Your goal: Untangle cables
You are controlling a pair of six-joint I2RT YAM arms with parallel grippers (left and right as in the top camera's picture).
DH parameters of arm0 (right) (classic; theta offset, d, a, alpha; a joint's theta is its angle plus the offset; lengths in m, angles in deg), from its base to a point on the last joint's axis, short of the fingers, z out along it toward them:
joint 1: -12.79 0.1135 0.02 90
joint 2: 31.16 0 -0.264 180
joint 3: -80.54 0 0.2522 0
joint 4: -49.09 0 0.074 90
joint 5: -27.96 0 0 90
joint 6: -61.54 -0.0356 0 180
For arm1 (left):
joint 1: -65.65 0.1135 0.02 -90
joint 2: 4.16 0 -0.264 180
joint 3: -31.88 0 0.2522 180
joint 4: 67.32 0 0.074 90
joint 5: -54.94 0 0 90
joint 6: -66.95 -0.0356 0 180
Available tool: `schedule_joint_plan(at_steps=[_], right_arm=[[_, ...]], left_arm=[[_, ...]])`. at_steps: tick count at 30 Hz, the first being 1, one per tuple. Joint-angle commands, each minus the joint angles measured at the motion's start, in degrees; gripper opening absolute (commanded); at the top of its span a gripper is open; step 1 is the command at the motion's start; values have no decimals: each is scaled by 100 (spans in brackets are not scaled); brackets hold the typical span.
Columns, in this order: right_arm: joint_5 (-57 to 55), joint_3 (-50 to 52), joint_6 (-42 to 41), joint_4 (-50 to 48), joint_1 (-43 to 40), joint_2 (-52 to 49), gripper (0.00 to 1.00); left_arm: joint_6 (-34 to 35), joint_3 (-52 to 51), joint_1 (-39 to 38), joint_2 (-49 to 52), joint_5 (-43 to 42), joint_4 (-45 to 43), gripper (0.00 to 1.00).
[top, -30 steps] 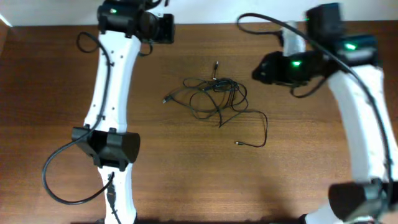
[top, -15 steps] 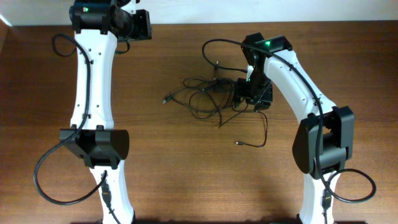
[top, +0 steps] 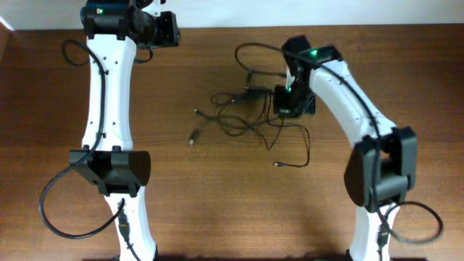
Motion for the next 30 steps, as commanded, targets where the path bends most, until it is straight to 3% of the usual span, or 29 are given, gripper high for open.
schedule_joint_plan(at_steps=[1,5,11,15,17,20,24,28,29,30], right_arm=[[664,-1067,857,238,22,1388,4],[625,-1851,1038,717,20,2317,4],[503,-1904,1016,1051,11,2872,4],[337,-1904,1010,1117,-61,2868,4],[350,-1904,848,1115,-249,2863,4],[407,-1904,820,1113,-334,2815,4],[404,-1893,820,1132,-319,2769,4],[398,-1893,848,1134,-321,2769,4],[387,-1893,850,1134,-326,2769,4],[380,-1893,868,1134,-326,2769,4]], left_arm=[[-1010,83,-138,-140,-1541,2,48],[-1893,83,-372,-140,-2879,2,51],[-2758,83,-1008,-140,-4205,-127,60],[-2761,83,-1078,-140,-4793,-164,66],[-2756,83,-1086,-140,-4778,28,82],[-2756,83,-1276,-140,-4118,455,82],[-2756,83,-1926,-140,-3510,109,90],[-2752,61,-2380,-107,-3152,-282,90],[-2728,48,-2433,-105,-2988,-278,86],[-2710,26,-2455,-105,-2951,-275,75]])
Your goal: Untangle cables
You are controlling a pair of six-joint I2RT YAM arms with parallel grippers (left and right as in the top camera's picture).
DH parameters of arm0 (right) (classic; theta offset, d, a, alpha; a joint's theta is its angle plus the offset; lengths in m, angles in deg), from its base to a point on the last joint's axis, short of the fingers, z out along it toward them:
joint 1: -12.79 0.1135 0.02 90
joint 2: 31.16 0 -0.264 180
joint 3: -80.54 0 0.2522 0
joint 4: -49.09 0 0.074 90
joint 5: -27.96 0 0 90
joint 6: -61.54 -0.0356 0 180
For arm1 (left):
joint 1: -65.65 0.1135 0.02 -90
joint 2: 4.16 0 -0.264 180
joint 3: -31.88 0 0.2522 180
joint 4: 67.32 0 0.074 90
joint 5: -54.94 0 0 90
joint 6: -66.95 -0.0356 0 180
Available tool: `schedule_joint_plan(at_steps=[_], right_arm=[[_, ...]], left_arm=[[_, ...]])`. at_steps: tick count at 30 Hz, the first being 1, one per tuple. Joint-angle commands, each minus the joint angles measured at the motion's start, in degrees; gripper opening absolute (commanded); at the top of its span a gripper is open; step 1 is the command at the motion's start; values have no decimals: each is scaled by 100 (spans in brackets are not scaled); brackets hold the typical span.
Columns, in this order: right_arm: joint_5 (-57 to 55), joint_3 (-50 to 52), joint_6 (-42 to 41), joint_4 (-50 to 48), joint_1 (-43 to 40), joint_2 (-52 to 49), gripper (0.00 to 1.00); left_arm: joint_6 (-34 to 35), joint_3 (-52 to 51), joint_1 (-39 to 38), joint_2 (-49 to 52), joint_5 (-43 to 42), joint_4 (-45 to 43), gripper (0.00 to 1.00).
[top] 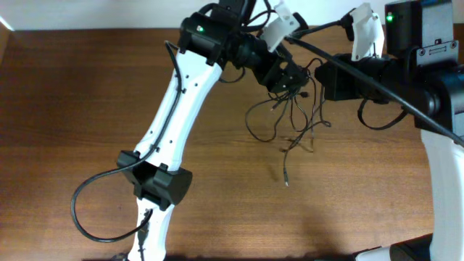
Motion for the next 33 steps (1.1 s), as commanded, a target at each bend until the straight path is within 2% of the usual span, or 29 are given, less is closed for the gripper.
schedule_joint_plan(at_steps=[1,3,5,7,8,9,10,12,14,20,22,24,26,29,32,33], right_arm=[[-26,-13,-15,-24,-9,-2,4],[-26,-13,-17,-26,-9,-2,4],[-26,-15,-17,-24,-9,-2,4],[-22,-15,-17,-26,-9,0,4],[-22,-20,-17,-26,-9,0,4],[-9,-20,-15,-39,-9,35,4],[-9,-22,-13,-50,-15,85,4],[-9,-175,-15,4,-295,363,4],[-7,-350,-15,111,-850,800,4],[-26,-385,-15,278,-2835,2177,4],[-28,-385,4,304,-3458,2444,4],[-9,-382,4,391,-3718,2479,4],[131,-378,15,555,-3713,2367,4],[1228,-378,616,844,-3713,1888,4],[2306,-376,1237,1241,-3700,1266,28],[2568,-376,1425,1370,-3598,1010,36]], left_arm=[[-37,-15,-61,-105,354,-28,68],[-37,-142,-61,-101,739,-11,61],[-37,-339,-61,-98,767,-61,54],[-37,-597,-61,-96,767,-201,34],[-37,-636,-61,-96,769,-243,13],[-9,-688,-46,-96,809,-321,0],[232,-695,-17,-96,1036,-389,0],[1233,-695,129,-96,2365,-535,0],[1556,-695,308,-96,3093,-577,0],[1707,-695,861,-96,3327,-638,0],[1875,-695,1060,-96,3797,-634,0],[1989,-695,1224,-96,4092,-629,0],[1987,-693,1349,-98,4024,-623,0],[1982,-693,1375,-98,3226,-612,0],[1985,-682,1364,-125,2330,-619,0],[1987,-647,1364,-142,1641,-656,0]])
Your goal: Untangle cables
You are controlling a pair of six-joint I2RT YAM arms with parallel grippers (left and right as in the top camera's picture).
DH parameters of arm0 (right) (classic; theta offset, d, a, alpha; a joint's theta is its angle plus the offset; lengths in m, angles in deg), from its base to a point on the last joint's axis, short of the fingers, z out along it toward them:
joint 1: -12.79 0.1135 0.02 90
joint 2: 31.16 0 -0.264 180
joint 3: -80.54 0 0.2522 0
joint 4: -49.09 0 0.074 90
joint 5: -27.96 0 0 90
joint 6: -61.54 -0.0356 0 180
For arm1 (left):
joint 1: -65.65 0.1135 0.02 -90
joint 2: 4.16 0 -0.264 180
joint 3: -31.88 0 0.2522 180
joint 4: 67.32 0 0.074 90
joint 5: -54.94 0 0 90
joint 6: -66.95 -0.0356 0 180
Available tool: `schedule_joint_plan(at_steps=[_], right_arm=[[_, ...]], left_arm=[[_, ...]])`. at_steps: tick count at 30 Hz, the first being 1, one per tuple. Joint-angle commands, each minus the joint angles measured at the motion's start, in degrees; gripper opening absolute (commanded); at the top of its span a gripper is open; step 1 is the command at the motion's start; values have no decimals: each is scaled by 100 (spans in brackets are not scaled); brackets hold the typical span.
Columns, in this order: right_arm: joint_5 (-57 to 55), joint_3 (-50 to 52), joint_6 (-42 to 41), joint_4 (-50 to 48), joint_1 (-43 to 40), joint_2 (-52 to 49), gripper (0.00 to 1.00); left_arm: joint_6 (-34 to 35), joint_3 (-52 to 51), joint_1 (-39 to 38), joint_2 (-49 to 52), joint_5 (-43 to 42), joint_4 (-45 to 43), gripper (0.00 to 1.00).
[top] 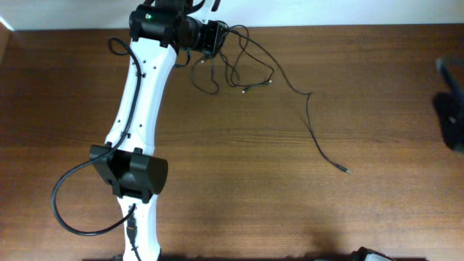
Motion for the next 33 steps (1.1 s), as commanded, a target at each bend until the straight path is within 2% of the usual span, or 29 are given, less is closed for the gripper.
schedule_joint_plan(at_steps=[1,2,6,12,16,19,24,27,33], right_arm=[[1191,39,721,223,205,-570,41],[1187,48,723,205,568,-846,45],[1158,48,721,-7,1554,-1443,50],[732,48,520,-693,2870,-2496,50],[199,48,396,-1550,3438,-2820,52],[-369,48,487,-1794,3722,-2850,55],[-538,48,721,-1954,3886,-2850,56],[-525,50,767,-1932,3886,-2850,56],[-518,50,1432,-1950,4085,-2857,55]], left_arm=[[76,72,0,-9,-1777,-70,0],[81,166,11,-9,-2439,-120,0],[363,245,26,-9,-3849,-426,0],[1626,245,26,-9,-4358,-730,0],[1744,245,20,-9,-5202,-717,0],[2273,245,26,-9,-5495,-723,0],[2328,245,48,-9,-6260,-723,0],[2509,245,66,-9,-6279,-723,0],[2688,245,177,-9,-7062,-774,1]])
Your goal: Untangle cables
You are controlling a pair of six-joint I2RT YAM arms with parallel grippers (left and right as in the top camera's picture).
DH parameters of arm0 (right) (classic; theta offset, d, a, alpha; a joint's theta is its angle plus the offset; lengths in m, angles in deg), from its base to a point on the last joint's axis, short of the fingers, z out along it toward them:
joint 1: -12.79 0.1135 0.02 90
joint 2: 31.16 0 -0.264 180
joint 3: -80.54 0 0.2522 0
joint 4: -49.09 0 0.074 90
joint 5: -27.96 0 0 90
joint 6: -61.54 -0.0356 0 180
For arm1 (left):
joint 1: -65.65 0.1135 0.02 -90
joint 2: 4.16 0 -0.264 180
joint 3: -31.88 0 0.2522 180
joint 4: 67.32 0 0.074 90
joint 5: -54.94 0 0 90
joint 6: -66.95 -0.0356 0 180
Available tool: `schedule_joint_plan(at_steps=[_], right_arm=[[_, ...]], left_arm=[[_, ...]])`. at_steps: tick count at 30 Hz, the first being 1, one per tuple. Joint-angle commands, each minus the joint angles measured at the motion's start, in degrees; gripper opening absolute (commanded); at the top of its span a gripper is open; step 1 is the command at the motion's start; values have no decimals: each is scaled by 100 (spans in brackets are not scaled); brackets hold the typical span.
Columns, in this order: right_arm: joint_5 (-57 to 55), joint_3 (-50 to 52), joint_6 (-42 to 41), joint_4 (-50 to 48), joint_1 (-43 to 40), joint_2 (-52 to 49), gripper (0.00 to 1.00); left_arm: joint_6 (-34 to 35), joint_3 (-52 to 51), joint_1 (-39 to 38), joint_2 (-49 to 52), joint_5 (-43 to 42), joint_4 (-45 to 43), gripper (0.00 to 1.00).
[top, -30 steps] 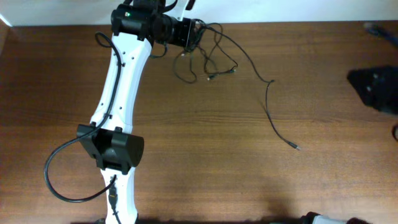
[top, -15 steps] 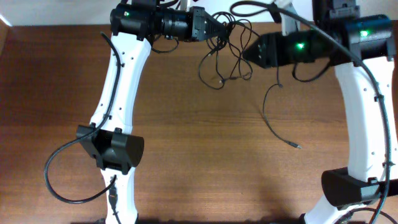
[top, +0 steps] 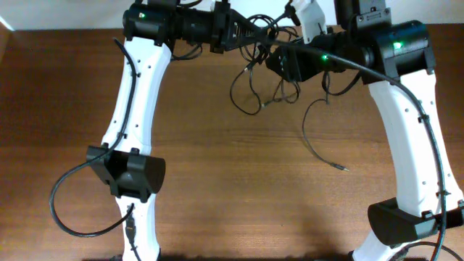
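A tangle of thin black cables (top: 255, 85) hangs in loops at the back middle of the wooden table (top: 217, 188). My left gripper (top: 233, 33) reaches in from the left and is shut on the top of the bundle. My right gripper (top: 281, 65) comes in from the right, its dark fingers closed in the same bundle just right of the left one. One long strand (top: 307, 138) trails down onto the table and ends in a small plug (top: 342, 169). Where each finger pinches is hidden by the cables.
The left arm's base (top: 130, 174) stands at the front left and the right arm's base (top: 395, 221) at the front right. The arms' own thick black hoses run along them. The table's back edge meets a white wall (top: 58, 11).
The right arm was out at the right edge and now reaches in to the bundle. The left gripper has shifted slightly right with the cables, and the loops hang between both grippers.
At first the tangle lay on the table under the right gripper, with the left arm away at the back. Then both grippers held it raised. Then the left alone held it at the back left, one strand trailing. Now both grippers are on it again.
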Motion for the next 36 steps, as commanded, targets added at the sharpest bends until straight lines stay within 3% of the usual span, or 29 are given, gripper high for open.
schedule_joint_plan(at_steps=[1,3,5,7,11,13,17,19,24,25,29,31,33,36], right_arm=[[-48,-15,348,-24,129,-42,55],[-52,-13,420,-26,166,-72,48],[-52,-15,417,-70,164,-105,17],[-50,-17,415,-87,164,-98,4],[-72,-55,122,-83,157,188,4],[-70,-59,-374,-74,55,522,4],[-70,-59,-730,-59,-219,931,4],[-68,-59,-857,-57,-398,1115,4],[-70,-59,-857,17,-485,1388,4],[-81,-57,-857,48,-485,1384,4],[-376,-52,-1056,90,-485,1316,4],[-402,-52,-1110,96,-485,1283,4],[-546,-52,-1309,70,-485,1226,4],[-544,-52,-1567,7,-485,1038,4]], left_arm=[[208,133,42,-9,-614,-46,1],[345,133,39,-9,-645,-48,2],[343,133,42,-9,-697,-48,3],[317,133,48,-9,-494,-48,11],[-138,131,50,-9,629,-44,25],[-153,131,50,-9,1355,-20,27],[-378,131,50,-9,1650,37,26],[-555,131,50,-7,1652,138,25],[-1106,131,50,-7,2039,376,6],[-1191,131,44,-7,1956,387,6],[-3075,131,-70,-7,328,584,21],[-3187,131,-136,-7,275,577,27],[-3672,131,-247,-7,-295,579,35],[-3792,131,-396,-7,-70,592,40]])
